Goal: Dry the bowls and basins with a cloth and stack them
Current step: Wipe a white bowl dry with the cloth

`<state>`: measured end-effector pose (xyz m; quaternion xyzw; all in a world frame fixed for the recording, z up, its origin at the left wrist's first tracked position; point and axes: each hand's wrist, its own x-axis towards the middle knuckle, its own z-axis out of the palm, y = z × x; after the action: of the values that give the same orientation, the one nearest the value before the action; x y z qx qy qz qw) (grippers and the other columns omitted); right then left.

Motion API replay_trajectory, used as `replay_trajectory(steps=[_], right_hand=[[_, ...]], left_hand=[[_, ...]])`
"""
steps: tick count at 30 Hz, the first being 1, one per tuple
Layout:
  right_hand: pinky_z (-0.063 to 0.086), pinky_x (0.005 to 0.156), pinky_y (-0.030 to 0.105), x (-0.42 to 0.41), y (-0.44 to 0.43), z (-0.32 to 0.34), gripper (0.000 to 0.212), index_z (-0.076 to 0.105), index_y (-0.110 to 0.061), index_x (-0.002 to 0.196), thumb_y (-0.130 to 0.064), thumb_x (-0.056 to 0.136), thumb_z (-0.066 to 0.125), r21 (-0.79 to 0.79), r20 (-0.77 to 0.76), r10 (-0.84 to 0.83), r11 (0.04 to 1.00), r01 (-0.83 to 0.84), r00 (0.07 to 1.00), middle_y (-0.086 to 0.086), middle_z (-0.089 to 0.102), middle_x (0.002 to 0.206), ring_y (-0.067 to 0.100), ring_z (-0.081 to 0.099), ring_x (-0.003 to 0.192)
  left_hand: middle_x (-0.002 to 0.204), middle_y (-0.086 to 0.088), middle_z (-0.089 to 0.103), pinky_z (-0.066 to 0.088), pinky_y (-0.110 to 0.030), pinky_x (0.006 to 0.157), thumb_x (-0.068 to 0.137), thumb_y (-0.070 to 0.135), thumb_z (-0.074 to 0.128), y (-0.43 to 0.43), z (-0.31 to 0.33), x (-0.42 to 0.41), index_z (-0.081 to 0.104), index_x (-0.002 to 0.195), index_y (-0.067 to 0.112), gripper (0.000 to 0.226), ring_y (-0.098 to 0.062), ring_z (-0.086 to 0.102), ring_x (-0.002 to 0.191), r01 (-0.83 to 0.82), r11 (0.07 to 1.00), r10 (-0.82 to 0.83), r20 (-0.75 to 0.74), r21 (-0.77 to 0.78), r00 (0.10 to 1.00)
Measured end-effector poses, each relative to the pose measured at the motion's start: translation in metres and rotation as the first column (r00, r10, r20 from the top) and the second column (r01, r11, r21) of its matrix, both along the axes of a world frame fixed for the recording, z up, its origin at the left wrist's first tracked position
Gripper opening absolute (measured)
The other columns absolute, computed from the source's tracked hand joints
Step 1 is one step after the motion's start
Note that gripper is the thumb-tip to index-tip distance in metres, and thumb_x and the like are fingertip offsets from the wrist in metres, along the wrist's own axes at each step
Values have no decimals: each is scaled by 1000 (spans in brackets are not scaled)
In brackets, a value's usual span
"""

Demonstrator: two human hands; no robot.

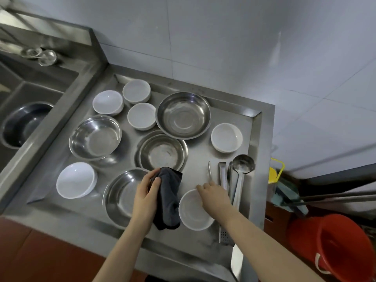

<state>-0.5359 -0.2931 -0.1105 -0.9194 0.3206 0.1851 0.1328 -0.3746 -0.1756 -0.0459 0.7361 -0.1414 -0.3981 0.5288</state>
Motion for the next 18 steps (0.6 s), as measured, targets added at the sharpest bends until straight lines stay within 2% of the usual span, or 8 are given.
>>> replay_trajectory(steps=[2, 3, 5, 9, 11, 14, 16, 18], right_hand=[[47, 79, 40, -5, 3, -5, 32, 59, -5, 118, 1, 89, 46, -10, 47, 54, 999, -53, 997, 14, 66, 107, 34, 57, 107], [48, 76, 39, -6, 4, -7, 30, 61, -6, 114, 0, 88, 48, -10, 61, 73, 997, -72, 996, 14, 68, 102, 34, 59, 104], [48, 74, 39, -5, 8, -5, 30, 60, -8, 117, -4, 91, 46, 29, 67, 49, 998, -51, 997, 12, 67, 106, 33, 58, 106], [46, 81, 40, -5, 9, 19, 31, 51, -16, 127, -16, 100, 36, 168, 59, -223, 963, 211, 973, 8, 59, 122, 33, 58, 110], [48, 82, 41, -13, 7, 34, 30, 51, -14, 127, -18, 100, 40, 254, 142, -396, 900, 353, 907, 13, 62, 119, 35, 60, 106], [47, 68, 38, -24, 5, 60, 22, 49, -13, 119, -17, 98, 47, 369, 256, -572, 803, 469, 779, 10, 64, 93, 33, 62, 89], [40, 56, 29, -26, 6, 79, 15, 48, -13, 112, -14, 97, 50, 425, 302, -662, 737, 525, 686, 1, 57, 79, 22, 59, 72], [38, 44, 17, -28, 8, 95, 14, 50, -9, 108, -9, 95, 53, 487, 351, -733, 674, 555, 583, 1, 56, 73, 10, 57, 52]], left_hand=[[117, 9, 66, 49, -28, 95, 98, 23, 55, 12, 0, -3, 60, 120, 37, 26, -6, 61, 109, 8, 999, -8, 10, 39, 1000], [115, 6, 65, 50, -25, 88, 97, 24, 57, 16, 2, -4, 57, 123, 36, 29, -7, 62, 106, 8, 998, -8, -3, 55, 1000], [109, 3, 64, 51, -18, 74, 93, 26, 63, 22, 5, -6, 53, 128, 35, 37, -8, 65, 97, -1, 996, 3, -22, 91, 1000], [104, 7, 64, 50, -13, 64, 85, 22, 74, 26, 13, -5, 59, 116, 29, 35, -2, 66, 87, -8, 993, 4, 36, 114, 999], [98, 3, 68, 49, -16, 65, 81, 19, 77, 23, 17, -2, 62, 106, 19, 29, -9, 67, 88, -13, 993, 6, 60, 114, 998], [89, -6, 69, 51, -26, 66, 83, 18, 75, 14, 29, -2, 59, 95, 13, 20, -20, 67, 83, 33, 997, -40, 94, 71, 995], [87, -3, 67, 50, -27, 66, 87, 21, 71, 8, 39, -5, 56, 91, 19, 16, -20, 65, 81, 112, 992, -119, 168, 52, 979], [86, 1, 65, 49, -26, 67, 90, 19, 67, 0, 51, -9, 53, 89, 23, 15, -16, 63, 81, 200, 980, -197, 244, 15, 950]])
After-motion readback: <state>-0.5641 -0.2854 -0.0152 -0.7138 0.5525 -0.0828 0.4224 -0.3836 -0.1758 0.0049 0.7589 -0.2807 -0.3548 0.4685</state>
